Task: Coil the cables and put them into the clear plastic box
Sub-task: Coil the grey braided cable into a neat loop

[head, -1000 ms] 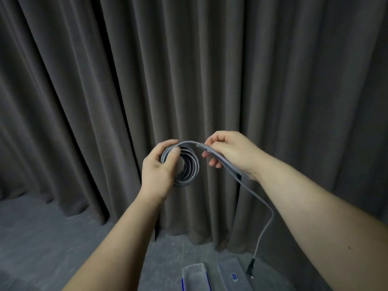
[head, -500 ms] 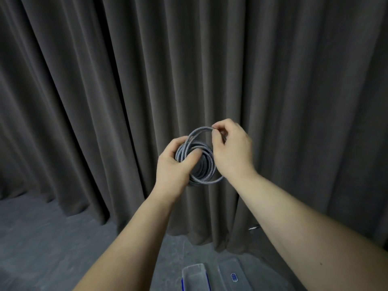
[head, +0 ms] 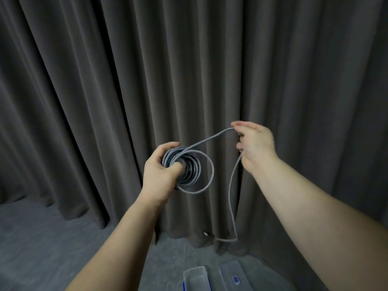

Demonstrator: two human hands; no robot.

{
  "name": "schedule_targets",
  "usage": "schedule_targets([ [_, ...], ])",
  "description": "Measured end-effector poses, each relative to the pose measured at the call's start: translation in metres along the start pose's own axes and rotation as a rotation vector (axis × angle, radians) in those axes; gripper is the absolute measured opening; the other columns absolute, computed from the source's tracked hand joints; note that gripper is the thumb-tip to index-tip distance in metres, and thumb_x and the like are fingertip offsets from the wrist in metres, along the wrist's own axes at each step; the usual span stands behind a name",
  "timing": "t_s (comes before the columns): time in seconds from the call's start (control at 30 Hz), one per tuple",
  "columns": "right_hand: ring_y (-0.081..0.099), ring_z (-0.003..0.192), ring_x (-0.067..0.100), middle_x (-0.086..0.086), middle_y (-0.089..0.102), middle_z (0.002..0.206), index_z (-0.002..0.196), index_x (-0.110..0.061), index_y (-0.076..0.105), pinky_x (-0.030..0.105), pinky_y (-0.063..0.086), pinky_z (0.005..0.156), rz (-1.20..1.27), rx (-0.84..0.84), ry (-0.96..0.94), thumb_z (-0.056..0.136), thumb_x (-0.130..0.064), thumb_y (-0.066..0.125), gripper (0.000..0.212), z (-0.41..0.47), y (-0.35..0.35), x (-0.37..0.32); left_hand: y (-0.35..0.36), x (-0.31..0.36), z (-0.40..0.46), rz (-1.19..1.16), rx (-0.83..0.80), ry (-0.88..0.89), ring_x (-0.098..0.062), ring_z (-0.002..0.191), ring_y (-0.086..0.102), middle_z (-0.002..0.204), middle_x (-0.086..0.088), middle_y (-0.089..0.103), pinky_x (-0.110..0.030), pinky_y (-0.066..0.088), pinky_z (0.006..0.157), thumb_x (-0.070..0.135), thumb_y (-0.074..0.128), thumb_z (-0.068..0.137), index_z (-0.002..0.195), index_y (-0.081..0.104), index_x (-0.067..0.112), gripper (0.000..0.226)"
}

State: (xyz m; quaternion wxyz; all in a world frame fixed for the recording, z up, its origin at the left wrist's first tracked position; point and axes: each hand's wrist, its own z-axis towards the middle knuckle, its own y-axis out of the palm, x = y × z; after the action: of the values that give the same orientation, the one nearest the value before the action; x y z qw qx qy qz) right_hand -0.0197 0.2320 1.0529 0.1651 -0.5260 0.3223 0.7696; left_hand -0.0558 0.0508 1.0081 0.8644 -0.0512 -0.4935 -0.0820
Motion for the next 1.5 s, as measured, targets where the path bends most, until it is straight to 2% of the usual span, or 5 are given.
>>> schedule_targets([
  [0.37, 0.054, 0.113, 0.019, -0.006, 0.061, 0.127, 0.133, -0.027, 0.056, 0.033, 0.041, 0.100, -0.887, -0.347, -0.751, 0.094, -0.039, 0.040, 0.044, -0.031, 0.012, 0.027, 0.007, 0.004, 0.003, 0.003, 0.040, 0.047, 0.002, 0.053, 0.052, 0.071, 0.007, 0.060, -0.011, 0.042, 0.052, -0.015, 0.046, 0.081, 0.106, 0.064, 0.011, 0.041],
  [0.67, 0.049, 0.083, 0.000, -0.005, 0.052, 0.090, 0.122, -0.010, 0.065, -0.003, 0.032, 0.077, -0.537, -0.102, -0.687, 0.093, -0.024, 0.052, 0.035, -0.037, 0.026, 0.046, 0.020, 0.005, -0.003, -0.022, -0.015, 0.099, -0.003, 0.085, 0.063, 0.100, 0.007, 0.070, -0.016, 0.048, 0.078, 0.003, 0.056, 0.086, 0.112, 0.064, 0.021, 0.033],
  [0.87, 0.058, 0.086, 0.012, -0.009, 0.050, 0.091, 0.117, -0.018, 0.068, 0.019, 0.044, 0.079, -0.559, -0.064, -0.729, 0.090, -0.043, 0.043, 0.044, -0.034, 0.021, 0.052, 0.027, 0.008, -0.009, -0.199, -0.052, 0.054, -0.014, 0.063, 0.059, 0.076, 0.004, 0.067, -0.024, 0.052, 0.065, 0.001, 0.053, 0.095, 0.113, 0.062, 0.022, 0.029],
  [1.0, 0.054, 0.085, 0.002, -0.008, 0.051, 0.093, 0.112, -0.015, 0.070, 0.002, 0.037, 0.078, -0.498, -0.070, -0.705, 0.090, -0.043, 0.041, 0.046, -0.033, 0.019, 0.054, 0.028, 0.008, -0.007, -0.258, -0.037, 0.043, -0.013, 0.056, 0.055, 0.073, 0.003, 0.066, -0.027, 0.052, 0.061, 0.009, 0.058, 0.094, 0.111, 0.064, 0.022, 0.022],
  [1.5, 0.057, 0.081, 0.007, -0.005, 0.060, 0.085, 0.111, -0.013, 0.071, 0.013, 0.043, 0.078, -0.569, -0.202, -0.717, 0.091, -0.024, 0.051, 0.030, -0.022, 0.005, 0.043, 0.012, 0.001, 0.015, -0.242, 0.116, 0.102, -0.011, 0.047, 0.041, 0.052, 0.008, 0.049, -0.027, 0.043, 0.051, 0.025, 0.062, 0.083, 0.100, 0.068, 0.025, 0.018],
])
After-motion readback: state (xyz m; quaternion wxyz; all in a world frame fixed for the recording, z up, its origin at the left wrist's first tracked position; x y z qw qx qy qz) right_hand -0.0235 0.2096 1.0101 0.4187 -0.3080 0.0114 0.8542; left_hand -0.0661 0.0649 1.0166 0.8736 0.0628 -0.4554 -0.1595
